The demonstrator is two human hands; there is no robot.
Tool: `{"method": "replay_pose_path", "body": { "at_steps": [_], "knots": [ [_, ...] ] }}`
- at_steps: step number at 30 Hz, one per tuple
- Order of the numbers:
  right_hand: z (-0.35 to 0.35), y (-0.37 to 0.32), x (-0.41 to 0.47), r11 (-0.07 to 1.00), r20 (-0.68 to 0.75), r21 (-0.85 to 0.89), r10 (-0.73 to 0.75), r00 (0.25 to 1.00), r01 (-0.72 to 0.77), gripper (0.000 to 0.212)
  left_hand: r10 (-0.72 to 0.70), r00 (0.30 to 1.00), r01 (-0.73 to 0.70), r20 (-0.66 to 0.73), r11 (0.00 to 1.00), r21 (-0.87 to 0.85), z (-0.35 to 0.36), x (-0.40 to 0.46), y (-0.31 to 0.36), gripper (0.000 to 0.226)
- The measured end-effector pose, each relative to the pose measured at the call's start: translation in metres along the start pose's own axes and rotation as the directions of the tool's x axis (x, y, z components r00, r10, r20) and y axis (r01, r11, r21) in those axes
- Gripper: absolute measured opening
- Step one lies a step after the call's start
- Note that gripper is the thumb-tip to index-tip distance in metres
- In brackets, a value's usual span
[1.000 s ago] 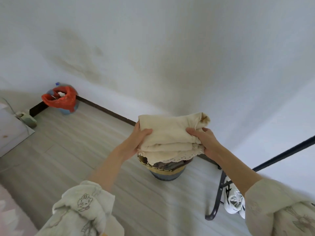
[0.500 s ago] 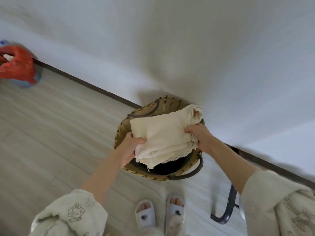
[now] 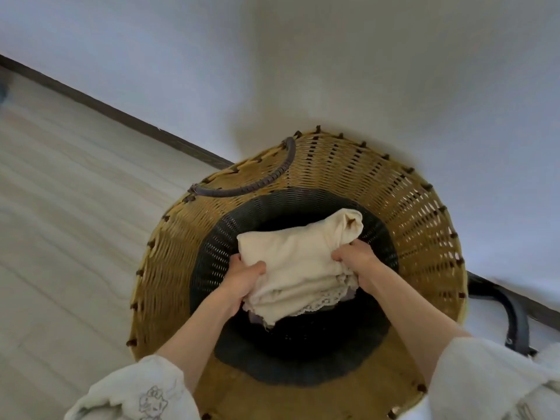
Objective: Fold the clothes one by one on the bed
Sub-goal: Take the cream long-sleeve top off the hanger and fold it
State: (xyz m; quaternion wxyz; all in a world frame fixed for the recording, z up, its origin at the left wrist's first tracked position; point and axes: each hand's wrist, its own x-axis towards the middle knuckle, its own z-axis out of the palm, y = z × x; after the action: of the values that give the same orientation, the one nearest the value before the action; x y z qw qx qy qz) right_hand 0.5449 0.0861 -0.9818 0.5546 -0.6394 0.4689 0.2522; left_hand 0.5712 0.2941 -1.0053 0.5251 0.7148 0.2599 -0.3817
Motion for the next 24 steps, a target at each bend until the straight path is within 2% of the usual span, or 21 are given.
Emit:
{"method": "replay_pose_path", "body": {
  "at_steps": [3,6,8,10,12,16,19,22,24],
  "knots": [
    [0.013,0.002,0.041,0.997,0.03,0.028,-0.067,0.997,0.066,0.049,0.105,0.993,-0.098,-0.05,0.988,0.117,0.002,0.038,-0.004,0.071],
    [0.026,0.019,0.081,0.993,0.009,-0.034,-0.11,0.994,0.11,0.047,0.22,0.974,-0.197,-0.051,0.938,0.287,0.006,0.073,-0.023,0.082],
    [0.034,0.034,0.1,0.986,-0.025,-0.125,-0.114,0.993,0.11,0.046,0.241,0.971,-0.212,0.002,0.853,0.477,0.013,0.085,-0.035,0.074],
    [0.039,0.05,0.115,0.971,-0.073,-0.221,-0.105,0.992,0.086,0.045,0.17,0.984,-0.16,0.05,0.736,0.658,0.021,0.095,-0.046,0.062],
    [0.039,0.055,0.118,0.952,-0.112,-0.298,-0.105,0.988,0.067,0.046,0.131,0.99,-0.127,0.056,0.634,0.763,0.025,0.096,-0.044,0.058],
    [0.026,0.048,0.09,0.928,-0.083,-0.368,-0.098,0.992,0.061,0.053,0.085,0.996,-0.072,0.032,0.529,0.846,0.022,0.078,-0.03,0.059],
    [0.012,0.04,0.05,0.91,-0.03,-0.402,-0.122,0.992,0.1,0.057,0.103,0.994,-0.068,0.023,0.461,0.885,0.012,0.041,-0.014,0.059],
    [-0.009,0.021,-0.02,0.885,0.039,-0.456,-0.088,0.995,0.096,0.057,0.094,0.994,-0.085,0.047,0.455,0.886,0.0,-0.023,0.012,0.055],
    [-0.019,0.008,-0.058,0.855,0.114,-0.508,-0.057,0.992,0.107,0.05,0.061,0.991,-0.134,0.119,0.468,0.874,-0.006,-0.056,0.029,0.049]
  ]
}}
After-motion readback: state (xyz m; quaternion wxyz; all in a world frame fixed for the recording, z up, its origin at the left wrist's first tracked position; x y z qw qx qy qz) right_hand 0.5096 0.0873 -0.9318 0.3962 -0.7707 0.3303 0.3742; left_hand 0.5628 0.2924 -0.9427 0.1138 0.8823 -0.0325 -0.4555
